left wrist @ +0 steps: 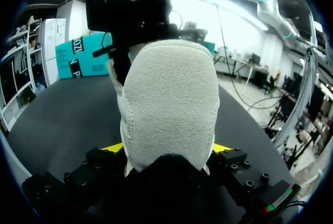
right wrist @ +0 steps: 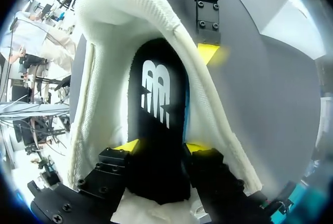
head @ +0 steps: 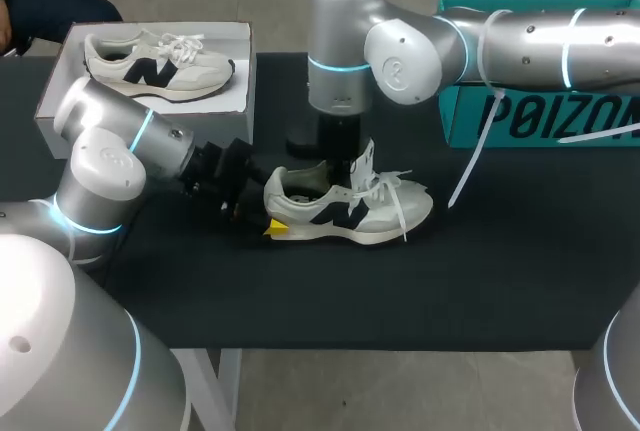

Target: Take the shoe out of the shoebox, open the shoe tongue, remove and reinsert the insole, then place the shoe into the shoebox

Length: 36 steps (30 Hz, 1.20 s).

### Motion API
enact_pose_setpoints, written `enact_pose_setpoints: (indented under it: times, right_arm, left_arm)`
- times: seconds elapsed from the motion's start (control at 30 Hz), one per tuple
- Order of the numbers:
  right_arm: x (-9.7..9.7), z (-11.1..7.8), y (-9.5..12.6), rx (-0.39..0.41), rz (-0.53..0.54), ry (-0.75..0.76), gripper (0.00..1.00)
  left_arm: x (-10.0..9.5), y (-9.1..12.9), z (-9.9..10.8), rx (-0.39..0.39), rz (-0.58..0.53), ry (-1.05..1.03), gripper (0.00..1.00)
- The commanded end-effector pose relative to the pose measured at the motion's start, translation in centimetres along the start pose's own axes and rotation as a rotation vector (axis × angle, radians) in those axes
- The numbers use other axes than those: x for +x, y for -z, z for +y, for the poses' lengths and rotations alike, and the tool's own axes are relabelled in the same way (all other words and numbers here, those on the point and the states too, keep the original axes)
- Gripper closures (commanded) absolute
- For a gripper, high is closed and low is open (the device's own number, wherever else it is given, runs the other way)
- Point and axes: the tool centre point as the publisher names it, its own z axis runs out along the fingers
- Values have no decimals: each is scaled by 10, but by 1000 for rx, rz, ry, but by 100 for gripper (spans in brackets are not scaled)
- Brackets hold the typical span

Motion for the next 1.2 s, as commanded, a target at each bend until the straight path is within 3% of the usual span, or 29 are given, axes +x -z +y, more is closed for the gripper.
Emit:
enact_pose_setpoints:
  times: [0.03, 0.27, 0.53, 0.67, 0.97, 1.2]
  right_arm:
    - [-11, 6, -20, 10, 20, 3, 46]
    - [0, 8, -28, 2, 43, -2, 51]
    - [11, 7, -39, -9, 63, -25, 64]
    - [13, 5, -41, -11, 65, -35, 78]
    - [14, 2, -44, -11, 63, -63, 100]
    - [11, -6, -30, 3, 3, -114, 100]
  left_arm:
    - [3, -1, 0, -3, 2, -3, 100]
    - [3, -1, 0, -3, 2, -3, 100]
    - [3, -1, 0, -3, 2, -3, 100]
    - [3, -1, 0, -3, 2, -3, 100]
    - [3, -1, 0, -3, 2, -3, 100]
    - [3, -1, 0, -3, 2, -3, 100]
